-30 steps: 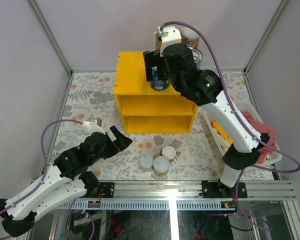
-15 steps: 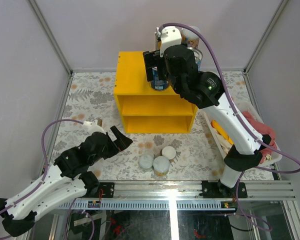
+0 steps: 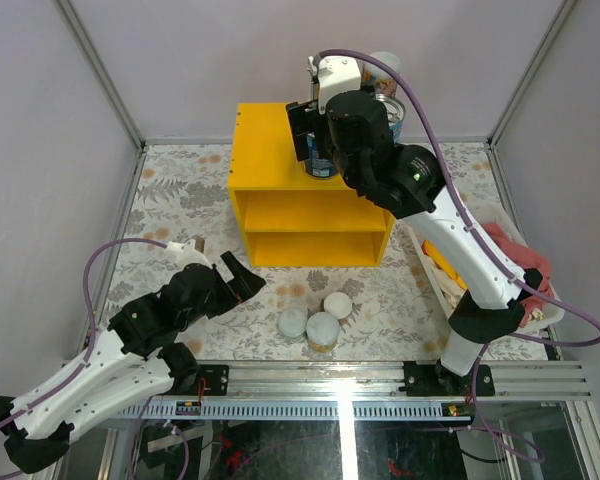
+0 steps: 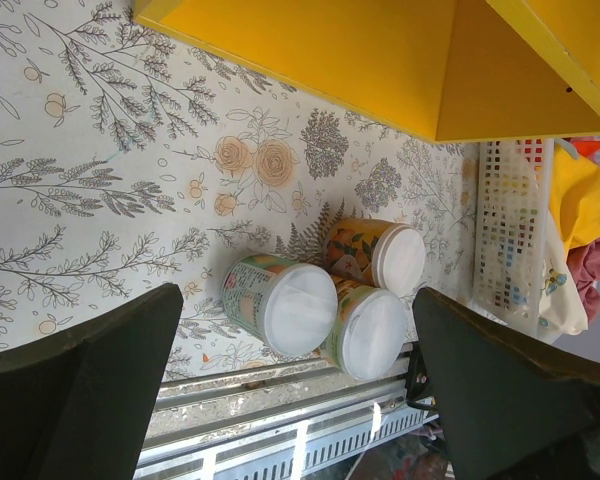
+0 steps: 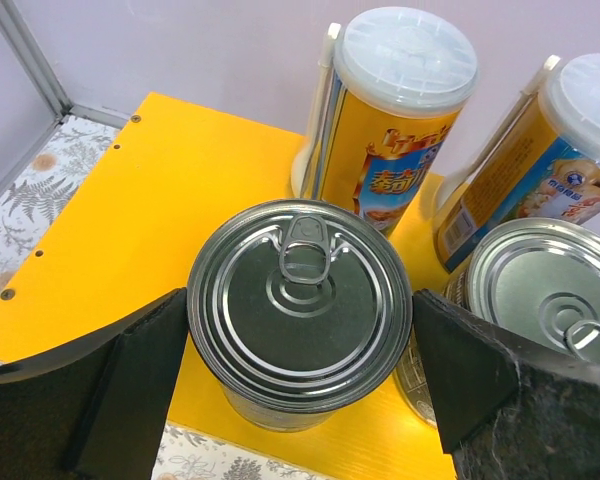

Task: Place and organize the canned foods onto the counter

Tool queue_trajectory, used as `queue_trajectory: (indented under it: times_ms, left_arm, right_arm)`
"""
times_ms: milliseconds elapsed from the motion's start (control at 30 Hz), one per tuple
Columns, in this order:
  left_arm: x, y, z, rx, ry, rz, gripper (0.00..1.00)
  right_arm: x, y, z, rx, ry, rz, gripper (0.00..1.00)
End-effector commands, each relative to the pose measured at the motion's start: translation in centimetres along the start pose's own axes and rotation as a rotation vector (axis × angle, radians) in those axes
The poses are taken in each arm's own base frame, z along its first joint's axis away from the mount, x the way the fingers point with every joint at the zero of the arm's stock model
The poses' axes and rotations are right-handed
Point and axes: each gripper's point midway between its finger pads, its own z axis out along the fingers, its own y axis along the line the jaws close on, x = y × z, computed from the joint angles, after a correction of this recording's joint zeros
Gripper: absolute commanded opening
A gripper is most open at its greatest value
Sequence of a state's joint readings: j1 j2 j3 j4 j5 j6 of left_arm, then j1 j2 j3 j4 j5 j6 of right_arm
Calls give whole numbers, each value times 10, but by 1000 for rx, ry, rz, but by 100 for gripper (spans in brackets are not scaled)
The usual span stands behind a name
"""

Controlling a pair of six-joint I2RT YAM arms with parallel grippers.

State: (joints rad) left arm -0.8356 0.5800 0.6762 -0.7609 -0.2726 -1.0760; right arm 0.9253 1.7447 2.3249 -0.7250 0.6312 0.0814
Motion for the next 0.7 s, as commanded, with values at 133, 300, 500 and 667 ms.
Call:
queue_trajectory:
  times_ms: [133,300,500,667]
  left_arm:
    - [-5,-11,4,35,-20,10,100]
    - [-7,-12,5,35,-25,17,100]
    - [-7,-12,5,34,-23,25,100]
    - [-10,-19,0,73,-29,50,100]
  right_arm:
    - [-26,-27,-10,96,-84,-61,95]
    - [-30,-24,-9,86,-100,-63,96]
    - [-45,-23,-16,48,-157,-53,98]
    - [-69,-25,-38,0,-248,-21,99]
